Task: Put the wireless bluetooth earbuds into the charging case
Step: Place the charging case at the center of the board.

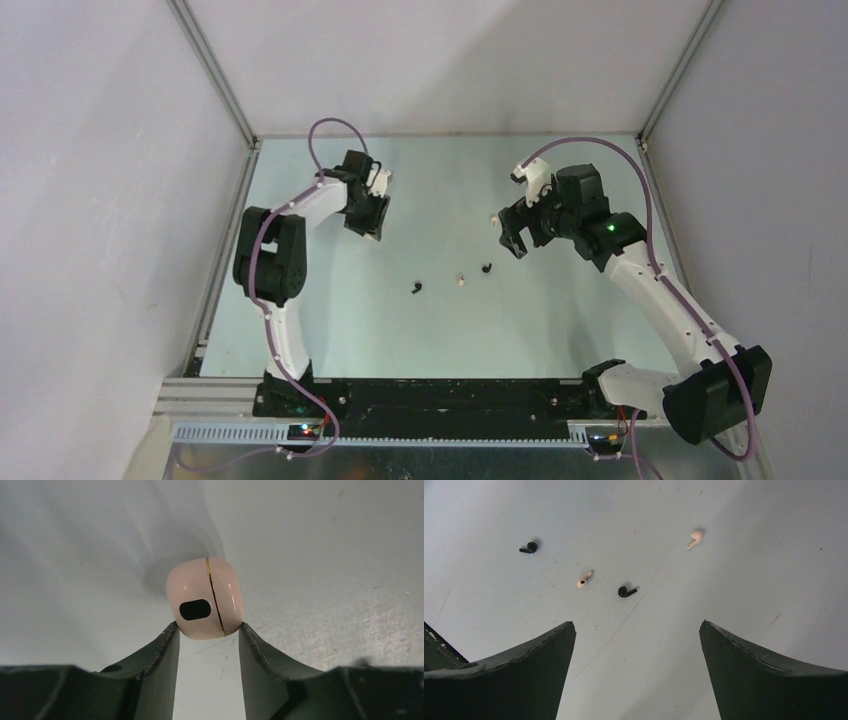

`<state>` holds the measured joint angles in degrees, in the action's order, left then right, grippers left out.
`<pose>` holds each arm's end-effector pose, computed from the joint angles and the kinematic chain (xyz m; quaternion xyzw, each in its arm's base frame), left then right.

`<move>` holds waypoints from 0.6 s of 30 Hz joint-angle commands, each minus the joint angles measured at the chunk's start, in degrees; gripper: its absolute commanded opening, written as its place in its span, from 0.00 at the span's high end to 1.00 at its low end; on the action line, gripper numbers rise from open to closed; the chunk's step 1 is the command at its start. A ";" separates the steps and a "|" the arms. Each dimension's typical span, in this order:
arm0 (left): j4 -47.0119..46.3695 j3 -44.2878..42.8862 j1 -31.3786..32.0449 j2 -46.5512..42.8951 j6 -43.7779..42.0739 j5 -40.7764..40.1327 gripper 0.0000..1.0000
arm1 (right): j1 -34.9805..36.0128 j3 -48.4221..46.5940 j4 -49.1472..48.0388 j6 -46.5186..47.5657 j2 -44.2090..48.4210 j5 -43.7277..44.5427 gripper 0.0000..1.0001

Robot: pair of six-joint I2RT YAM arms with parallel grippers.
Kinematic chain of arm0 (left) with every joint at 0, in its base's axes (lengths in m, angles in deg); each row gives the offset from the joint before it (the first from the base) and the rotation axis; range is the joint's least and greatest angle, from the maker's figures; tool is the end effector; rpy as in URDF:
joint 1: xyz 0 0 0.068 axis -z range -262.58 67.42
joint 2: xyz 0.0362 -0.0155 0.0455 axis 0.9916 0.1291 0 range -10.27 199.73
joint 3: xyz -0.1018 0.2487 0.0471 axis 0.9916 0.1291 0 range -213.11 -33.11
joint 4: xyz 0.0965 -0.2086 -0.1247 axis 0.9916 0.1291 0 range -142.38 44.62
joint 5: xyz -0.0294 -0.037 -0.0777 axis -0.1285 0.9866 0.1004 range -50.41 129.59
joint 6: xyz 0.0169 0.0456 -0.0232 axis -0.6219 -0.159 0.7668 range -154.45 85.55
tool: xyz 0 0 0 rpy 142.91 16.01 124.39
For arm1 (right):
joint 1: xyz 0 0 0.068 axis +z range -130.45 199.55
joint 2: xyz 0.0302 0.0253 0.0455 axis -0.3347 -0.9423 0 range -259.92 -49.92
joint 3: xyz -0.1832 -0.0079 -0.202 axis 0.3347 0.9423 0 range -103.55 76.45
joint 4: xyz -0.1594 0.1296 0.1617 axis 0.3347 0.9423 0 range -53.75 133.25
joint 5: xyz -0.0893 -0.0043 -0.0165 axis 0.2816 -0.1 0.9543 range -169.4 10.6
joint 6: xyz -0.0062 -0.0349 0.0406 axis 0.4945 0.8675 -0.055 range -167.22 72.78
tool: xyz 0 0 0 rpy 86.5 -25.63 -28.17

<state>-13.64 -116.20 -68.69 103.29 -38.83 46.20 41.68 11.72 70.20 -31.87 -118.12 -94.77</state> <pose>0.3932 -0.1016 0.1807 0.1662 0.9678 -0.0714 0.1748 0.2337 0.1052 0.3378 -0.3415 0.8224 0.1457 0.4310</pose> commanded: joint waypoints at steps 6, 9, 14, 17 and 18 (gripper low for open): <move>-2.06 2.39 7.34 -1.85 6.55 0.63 0.56 | -0.52 -0.24 -1.48 1.24 -0.63 -0.60 0.00; -2.46 2.83 9.09 -1.74 6.89 -0.10 0.51 | -0.43 -0.24 -1.37 1.43 -0.68 -0.61 0.00; -2.08 2.76 10.09 -1.46 6.78 0.42 0.31 | -0.51 -0.22 -1.28 1.63 -0.22 -0.73 0.00; -2.10 2.92 10.05 -2.32 6.53 1.88 0.14 | -0.44 -0.27 -1.21 1.61 -0.20 -1.03 0.00; -2.18 3.24 10.03 -2.61 6.47 2.20 0.08 | -0.43 -0.23 -1.19 1.66 -0.18 -1.09 0.00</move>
<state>-14.99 -113.56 -58.38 103.27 -32.84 46.42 41.33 11.72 70.22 -30.82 -118.71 -95.03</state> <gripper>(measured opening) 0.830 0.996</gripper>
